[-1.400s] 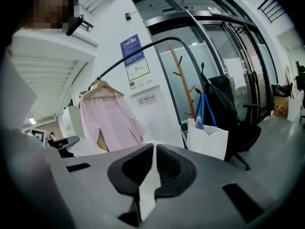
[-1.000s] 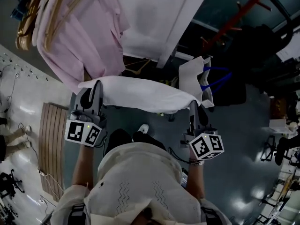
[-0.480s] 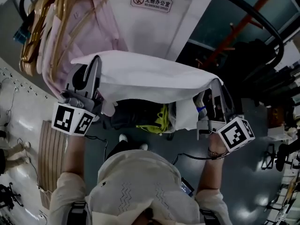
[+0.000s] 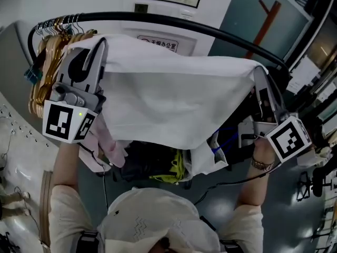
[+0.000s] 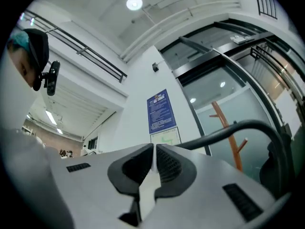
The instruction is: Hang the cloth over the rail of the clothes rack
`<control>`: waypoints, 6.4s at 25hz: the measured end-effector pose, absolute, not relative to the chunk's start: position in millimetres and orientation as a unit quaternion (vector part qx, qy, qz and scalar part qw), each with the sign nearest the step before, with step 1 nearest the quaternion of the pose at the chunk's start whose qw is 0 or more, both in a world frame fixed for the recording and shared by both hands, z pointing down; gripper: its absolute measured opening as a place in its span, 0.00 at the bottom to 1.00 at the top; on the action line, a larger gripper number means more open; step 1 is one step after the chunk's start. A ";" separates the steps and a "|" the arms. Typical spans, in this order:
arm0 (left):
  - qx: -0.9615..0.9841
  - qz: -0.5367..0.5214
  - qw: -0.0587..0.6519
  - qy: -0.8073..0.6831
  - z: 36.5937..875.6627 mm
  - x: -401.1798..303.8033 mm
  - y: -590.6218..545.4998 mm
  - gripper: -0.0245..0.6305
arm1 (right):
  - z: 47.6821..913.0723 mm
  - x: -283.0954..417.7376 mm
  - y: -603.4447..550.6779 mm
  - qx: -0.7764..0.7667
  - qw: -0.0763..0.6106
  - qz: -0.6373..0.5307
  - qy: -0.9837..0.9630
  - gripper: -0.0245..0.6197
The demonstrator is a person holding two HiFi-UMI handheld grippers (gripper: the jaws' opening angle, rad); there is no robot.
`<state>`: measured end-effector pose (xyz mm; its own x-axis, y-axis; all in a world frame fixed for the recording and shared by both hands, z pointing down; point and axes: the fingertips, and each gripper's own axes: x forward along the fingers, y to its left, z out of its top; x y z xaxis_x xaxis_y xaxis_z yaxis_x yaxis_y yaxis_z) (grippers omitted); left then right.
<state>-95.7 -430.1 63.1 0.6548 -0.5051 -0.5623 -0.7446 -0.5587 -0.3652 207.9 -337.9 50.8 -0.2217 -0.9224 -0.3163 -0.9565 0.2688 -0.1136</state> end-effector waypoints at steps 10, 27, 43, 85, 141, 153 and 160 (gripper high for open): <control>-0.798 0.184 0.417 0.394 -62.9 -59.2 -469.9 0.07 | -84.6 233.8 -366.2 -0.644 0.159 0.169 0.729 0.07; -0.779 0.046 0.457 0.426 -118.9 -16.2 -589.3 0.07 | -132.3 270.9 -501.3 -0.617 0.096 0.152 0.767 0.07; -0.739 -0.096 0.510 0.429 -68.2 10.0 -644.2 0.07 | -83.2 282.9 -546.0 -0.513 -0.068 0.154 0.842 0.19; -0.759 -0.036 0.517 0.394 -73.8 9.3 -624.6 0.07 | -62.6 18.8 -658.7 -0.387 -0.153 0.175 0.892 0.08; -0.845 0.116 0.041 0.521 102.9 -116.4 -563.5 0.08 | 85.2 261.6 -411.1 -0.652 0.061 0.081 0.752 0.21; -0.840 0.071 0.138 0.520 41.6 -118.2 -557.2 0.06 | 68.9 240.1 -390.6 -0.634 0.123 0.107 0.756 0.07; -0.809 0.061 0.175 0.557 43.7 -124.7 -561.6 0.07 | 85.8 241.8 -397.2 -0.649 0.133 0.100 0.742 0.07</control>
